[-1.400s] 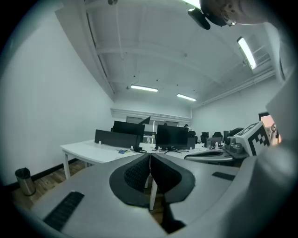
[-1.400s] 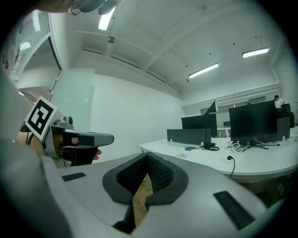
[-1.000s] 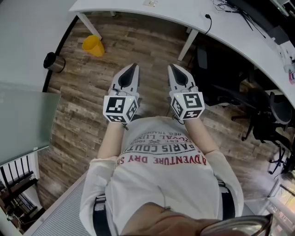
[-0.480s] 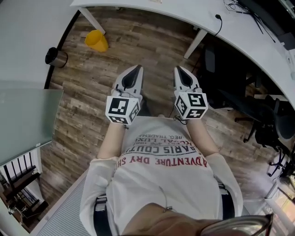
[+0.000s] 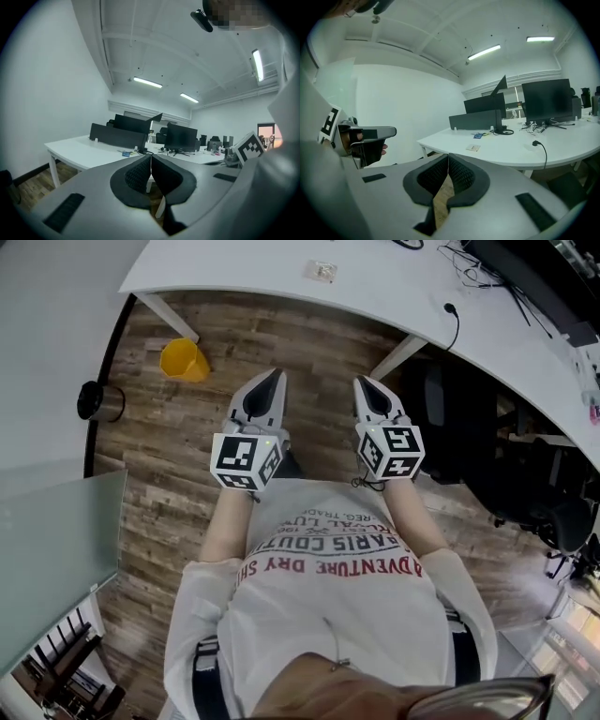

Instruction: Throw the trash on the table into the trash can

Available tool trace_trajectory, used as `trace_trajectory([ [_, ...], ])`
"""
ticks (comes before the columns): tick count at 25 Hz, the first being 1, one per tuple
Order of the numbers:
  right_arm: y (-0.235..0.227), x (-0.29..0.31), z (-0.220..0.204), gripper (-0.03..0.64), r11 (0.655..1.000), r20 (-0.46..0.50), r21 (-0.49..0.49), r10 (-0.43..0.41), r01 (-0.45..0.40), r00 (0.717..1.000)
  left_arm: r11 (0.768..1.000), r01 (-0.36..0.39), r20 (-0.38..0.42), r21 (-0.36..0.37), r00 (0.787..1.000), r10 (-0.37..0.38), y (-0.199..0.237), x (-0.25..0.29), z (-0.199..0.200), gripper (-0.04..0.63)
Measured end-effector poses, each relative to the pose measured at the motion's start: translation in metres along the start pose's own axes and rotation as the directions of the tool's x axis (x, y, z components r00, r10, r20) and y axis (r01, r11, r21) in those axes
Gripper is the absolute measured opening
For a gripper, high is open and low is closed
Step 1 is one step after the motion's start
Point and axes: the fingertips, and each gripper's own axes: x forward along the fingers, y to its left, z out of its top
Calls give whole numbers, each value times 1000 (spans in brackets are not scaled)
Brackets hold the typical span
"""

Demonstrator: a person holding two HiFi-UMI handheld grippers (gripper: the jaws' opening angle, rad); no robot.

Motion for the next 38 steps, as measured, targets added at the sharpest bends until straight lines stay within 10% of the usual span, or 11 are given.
trace_trajectory([
  [12, 18, 152, 53, 26, 998, -27, -34, -60, 59, 998, 998, 44, 17, -43, 999, -43, 170, 81, 57, 23],
  [29, -122, 337, 82, 26, 999, -138, -5, 44, -45, 989, 990, -107, -89, -88, 991, 99, 236, 265, 40, 23],
  [38, -184, 422, 45, 37, 986, -353, -13, 154, -169, 923, 973, -187, -209, -134, 965, 156, 241, 363, 1, 23],
])
